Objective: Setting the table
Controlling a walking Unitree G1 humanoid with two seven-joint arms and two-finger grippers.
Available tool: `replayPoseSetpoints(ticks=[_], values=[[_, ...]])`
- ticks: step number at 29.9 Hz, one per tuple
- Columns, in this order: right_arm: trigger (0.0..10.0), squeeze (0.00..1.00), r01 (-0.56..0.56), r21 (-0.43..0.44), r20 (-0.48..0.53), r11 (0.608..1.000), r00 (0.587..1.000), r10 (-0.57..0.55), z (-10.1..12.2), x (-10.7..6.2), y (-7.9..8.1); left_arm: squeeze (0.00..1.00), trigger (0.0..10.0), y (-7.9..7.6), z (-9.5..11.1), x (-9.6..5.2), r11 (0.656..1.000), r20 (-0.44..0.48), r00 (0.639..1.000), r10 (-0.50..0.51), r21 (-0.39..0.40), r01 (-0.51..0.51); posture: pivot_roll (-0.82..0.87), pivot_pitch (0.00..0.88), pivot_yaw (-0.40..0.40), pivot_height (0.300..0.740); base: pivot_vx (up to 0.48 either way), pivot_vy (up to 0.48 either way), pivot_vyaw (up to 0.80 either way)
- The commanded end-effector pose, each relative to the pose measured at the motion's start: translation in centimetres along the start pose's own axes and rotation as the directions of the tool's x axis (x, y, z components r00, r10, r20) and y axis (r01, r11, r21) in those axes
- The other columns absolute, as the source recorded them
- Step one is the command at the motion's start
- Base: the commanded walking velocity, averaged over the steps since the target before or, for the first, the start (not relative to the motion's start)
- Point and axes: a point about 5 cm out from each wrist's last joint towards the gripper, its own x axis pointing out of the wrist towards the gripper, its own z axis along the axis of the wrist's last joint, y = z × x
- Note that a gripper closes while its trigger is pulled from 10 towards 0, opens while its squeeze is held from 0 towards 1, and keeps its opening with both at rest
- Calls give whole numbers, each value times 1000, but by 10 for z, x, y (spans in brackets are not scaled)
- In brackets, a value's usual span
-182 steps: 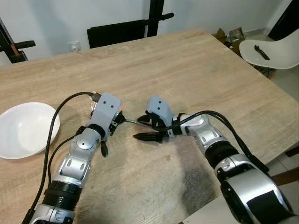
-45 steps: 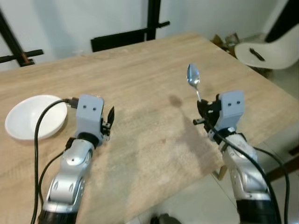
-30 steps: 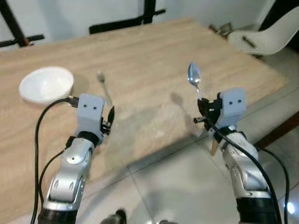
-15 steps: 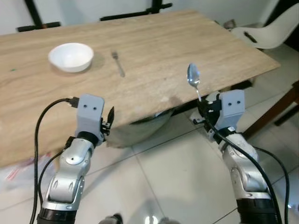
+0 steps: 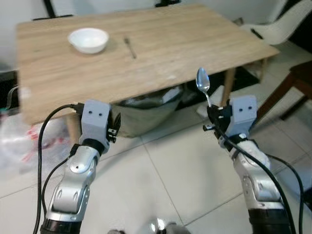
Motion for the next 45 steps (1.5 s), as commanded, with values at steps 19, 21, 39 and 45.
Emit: replayPoseSetpoints(ticks=[19,21,39,45], values=[[10000,0,27,40,-10,999,1000,-27,-4,-4,-5,0,10000,-7,-3,1,1000,-28,999,-19,-13,19,-113,41,17,740,0,0,-115],[10000,0,30,43,-11,999,1000,-29,-4,-4,-5,0,10000,-7,-3,1,1000,-26,999,-21,-11,21,-113,42,17,740,0,0,-784],[10000,0,32,51,-12,998,999,-31,-4,-5,-6,0,10000,-8,-2,1,1000,-13,1000,-29,-5,29,-118,47,20,740,0,0,-786],[10000,0,31,51,-12,998,999,-30,-4,-5,-6,0,10000,-8,-1,1,1000,-11,1000,-28,-7,28,-117,47,19,740,0,0,-786]])
